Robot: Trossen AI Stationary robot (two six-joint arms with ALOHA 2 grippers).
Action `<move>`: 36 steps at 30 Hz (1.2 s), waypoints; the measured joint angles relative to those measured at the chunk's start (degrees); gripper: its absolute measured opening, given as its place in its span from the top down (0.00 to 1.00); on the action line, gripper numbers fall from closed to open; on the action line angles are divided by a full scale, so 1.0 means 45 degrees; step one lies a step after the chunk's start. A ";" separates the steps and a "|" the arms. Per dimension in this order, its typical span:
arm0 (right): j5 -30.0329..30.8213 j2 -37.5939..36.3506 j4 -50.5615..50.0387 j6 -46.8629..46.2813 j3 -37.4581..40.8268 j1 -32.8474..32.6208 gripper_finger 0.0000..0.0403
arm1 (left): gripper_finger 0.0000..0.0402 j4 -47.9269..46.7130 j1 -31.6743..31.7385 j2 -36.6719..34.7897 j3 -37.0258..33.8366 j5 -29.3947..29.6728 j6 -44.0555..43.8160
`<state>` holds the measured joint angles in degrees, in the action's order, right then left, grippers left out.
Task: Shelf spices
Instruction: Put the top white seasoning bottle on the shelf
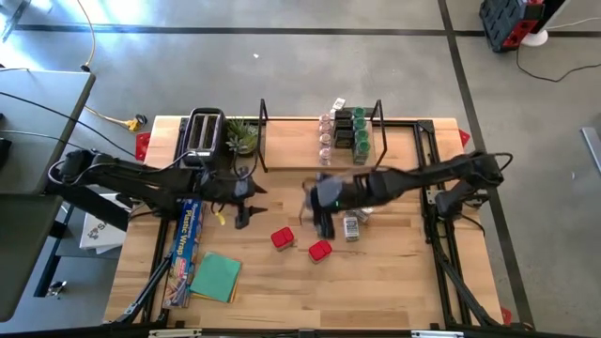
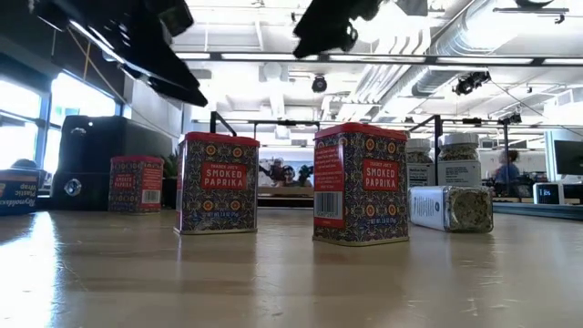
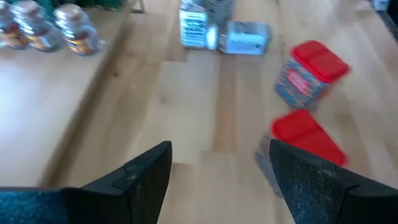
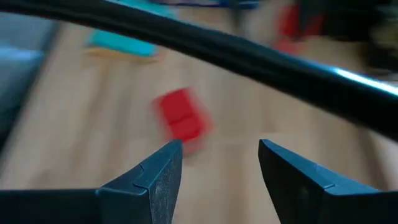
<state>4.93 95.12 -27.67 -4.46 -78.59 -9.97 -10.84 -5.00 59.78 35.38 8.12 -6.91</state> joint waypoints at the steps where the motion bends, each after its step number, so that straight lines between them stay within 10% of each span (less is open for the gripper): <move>1: -0.0295 0.0024 -0.0003 -0.0007 0.0000 -0.0313 0.49 | 0.34 -0.0195 -0.0247 -0.0129 0.0000 0.0092 -0.0179; 7: -0.0509 0.0103 -0.2194 -0.0554 0.0000 -0.1701 0.49 | 0.34 -0.1225 -0.1163 -0.0517 0.0000 0.0845 -0.1135; 18: 0.3806 -0.0036 -0.7703 -0.5453 -0.0379 -0.0076 0.49 | 0.34 -0.1257 -0.1246 -0.0478 0.0000 0.1461 -0.1342; 23: 0.2470 -0.0016 -0.8638 -0.9423 -0.0259 0.1730 0.49 | 0.34 -0.1260 -0.1246 -0.0478 0.0000 0.1470 -0.1341; 36: 0.0073 0.0002 -0.7900 -0.8571 0.0996 0.3341 0.46 | 0.34 -0.1359 -0.1246 -0.0478 0.0000 0.1452 -0.1334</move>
<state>5.26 95.13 -63.22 -43.03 -74.10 5.07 -16.95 -10.61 57.63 35.38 14.66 -12.91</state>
